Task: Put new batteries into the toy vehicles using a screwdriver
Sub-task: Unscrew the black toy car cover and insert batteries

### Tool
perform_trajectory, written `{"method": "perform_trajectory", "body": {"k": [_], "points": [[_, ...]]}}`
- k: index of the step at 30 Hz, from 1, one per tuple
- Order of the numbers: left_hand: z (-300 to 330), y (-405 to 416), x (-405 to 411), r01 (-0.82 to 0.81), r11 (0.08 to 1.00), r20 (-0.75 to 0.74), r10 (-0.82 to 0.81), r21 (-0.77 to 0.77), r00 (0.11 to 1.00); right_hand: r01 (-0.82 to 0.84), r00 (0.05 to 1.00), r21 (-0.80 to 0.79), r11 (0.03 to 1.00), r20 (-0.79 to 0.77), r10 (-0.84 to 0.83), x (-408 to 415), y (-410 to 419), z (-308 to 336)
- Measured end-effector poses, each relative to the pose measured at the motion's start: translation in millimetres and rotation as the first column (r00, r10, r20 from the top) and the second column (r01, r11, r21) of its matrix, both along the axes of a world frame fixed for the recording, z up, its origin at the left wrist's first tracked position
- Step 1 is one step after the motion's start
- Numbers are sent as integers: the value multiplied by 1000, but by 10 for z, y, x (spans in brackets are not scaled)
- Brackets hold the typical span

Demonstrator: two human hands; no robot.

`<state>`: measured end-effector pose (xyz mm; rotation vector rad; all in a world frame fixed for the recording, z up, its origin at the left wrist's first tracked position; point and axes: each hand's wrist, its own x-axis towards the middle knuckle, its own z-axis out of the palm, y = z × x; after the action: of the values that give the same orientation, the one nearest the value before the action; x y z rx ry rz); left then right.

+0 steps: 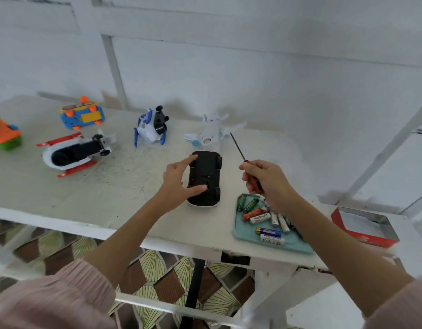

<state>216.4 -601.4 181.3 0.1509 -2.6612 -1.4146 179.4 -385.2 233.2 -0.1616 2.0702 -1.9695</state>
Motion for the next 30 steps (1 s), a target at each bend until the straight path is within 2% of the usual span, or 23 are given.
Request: {"method": "perform_trajectory", "body": {"k": [5,10,15,19,23,30], "points": [[-128,-87,-143,71,997,52,-72,30,996,19,1000,14,1000,-11,-19,-16,-250,-68],[-199,-83,-222,200,962,-17,-200,188,980,121,992,155,980,-44,-116,-124,-480,-200],[-302,-60,-226,273,934,-56,-267,229,962,133,991,78,988,4,-134,-78,-618,-286],[-291,-68,-214,270,930,-56,-264,251,963,165,986,77,983,4,-165,-53,-691,-271],[-268,-117,-213,282,926,-111,-262,250,959,170,985,-13,985,14,-170,12,-749,-210],[-278,-323,-137,237,939,-158,-202,249,967,83,996,4,997,25,-83,85,-768,-203]]}}
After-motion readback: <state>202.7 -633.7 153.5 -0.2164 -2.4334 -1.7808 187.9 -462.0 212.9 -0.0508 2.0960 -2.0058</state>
